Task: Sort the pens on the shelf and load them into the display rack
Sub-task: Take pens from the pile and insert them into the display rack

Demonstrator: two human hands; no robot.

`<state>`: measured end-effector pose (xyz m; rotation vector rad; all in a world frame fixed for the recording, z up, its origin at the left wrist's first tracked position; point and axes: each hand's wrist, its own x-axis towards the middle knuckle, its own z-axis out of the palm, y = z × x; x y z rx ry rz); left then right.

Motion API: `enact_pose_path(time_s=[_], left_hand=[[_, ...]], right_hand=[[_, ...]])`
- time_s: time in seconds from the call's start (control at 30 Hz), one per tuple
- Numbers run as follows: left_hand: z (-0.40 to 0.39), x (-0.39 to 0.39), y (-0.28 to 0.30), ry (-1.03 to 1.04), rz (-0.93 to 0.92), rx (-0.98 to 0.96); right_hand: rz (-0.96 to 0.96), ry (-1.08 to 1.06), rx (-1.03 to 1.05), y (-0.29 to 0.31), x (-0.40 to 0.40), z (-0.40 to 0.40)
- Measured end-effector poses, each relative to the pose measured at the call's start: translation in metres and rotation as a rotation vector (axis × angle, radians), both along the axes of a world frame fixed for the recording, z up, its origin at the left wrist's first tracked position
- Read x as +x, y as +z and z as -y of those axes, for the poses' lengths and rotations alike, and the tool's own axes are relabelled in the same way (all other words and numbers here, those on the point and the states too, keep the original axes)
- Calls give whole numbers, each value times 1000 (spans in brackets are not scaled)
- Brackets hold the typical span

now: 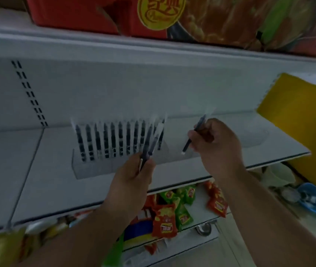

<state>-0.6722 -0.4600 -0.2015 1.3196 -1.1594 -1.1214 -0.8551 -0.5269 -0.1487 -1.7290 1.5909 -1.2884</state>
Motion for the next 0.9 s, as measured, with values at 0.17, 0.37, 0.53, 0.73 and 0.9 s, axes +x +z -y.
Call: enact_pose_path(time_s=[0.17,0.37,0.53,0.73,0.9], left_hand=[[-1,-33,-4,241,-82,55],[-15,-52,-8,392,-51,49],[-15,-58,-6,445,-52,48],[-16,-57,-8,459,-119,47],[-19,-46,-12,424,-110,63]], right_hand=[[-47,181,-8,4,-3,50],[-19,340,4,-5,3,76],[-16,376,-4,-6,8,82],[-71,391,-4,-5,13,86],[-168,350,46,-13,12,84]])
